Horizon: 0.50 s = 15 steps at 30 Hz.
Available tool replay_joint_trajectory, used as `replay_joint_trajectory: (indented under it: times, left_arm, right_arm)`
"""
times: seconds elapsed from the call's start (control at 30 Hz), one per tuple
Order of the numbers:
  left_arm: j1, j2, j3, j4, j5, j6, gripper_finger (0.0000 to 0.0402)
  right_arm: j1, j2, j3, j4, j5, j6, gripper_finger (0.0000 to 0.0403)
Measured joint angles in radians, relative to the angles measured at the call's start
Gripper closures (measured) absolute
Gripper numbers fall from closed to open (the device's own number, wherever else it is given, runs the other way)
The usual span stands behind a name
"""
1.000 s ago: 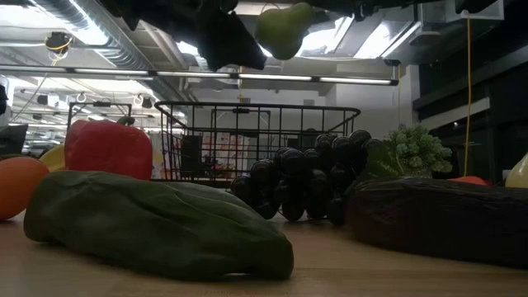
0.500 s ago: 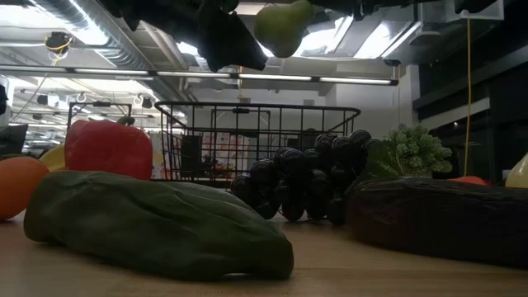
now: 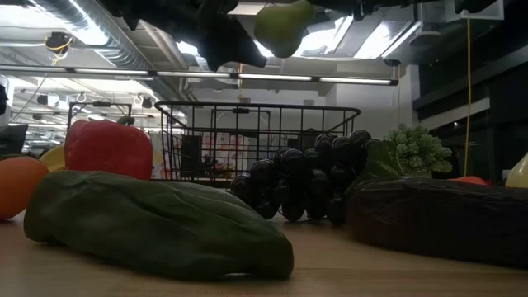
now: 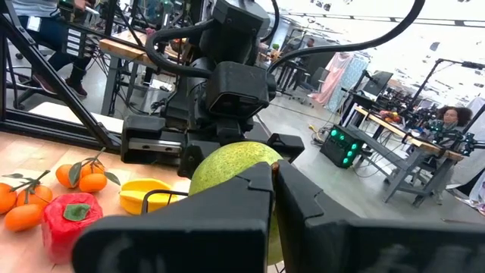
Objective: Build produce basket
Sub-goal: Put the green pear into the black wire basket
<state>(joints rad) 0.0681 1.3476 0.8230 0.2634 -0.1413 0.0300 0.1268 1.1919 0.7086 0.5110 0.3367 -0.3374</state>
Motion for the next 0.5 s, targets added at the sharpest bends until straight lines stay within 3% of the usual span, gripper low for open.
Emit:
replay_joint_trajectory:
  times: [0.5]
  left_arm:
    - [0.001,0.0,0.0,0.0,-0.003,-0.001,0.0401]
  right_arm:
    - [0.021,0.0,0.0,0.015,-0.031,-0.001,0.0403]
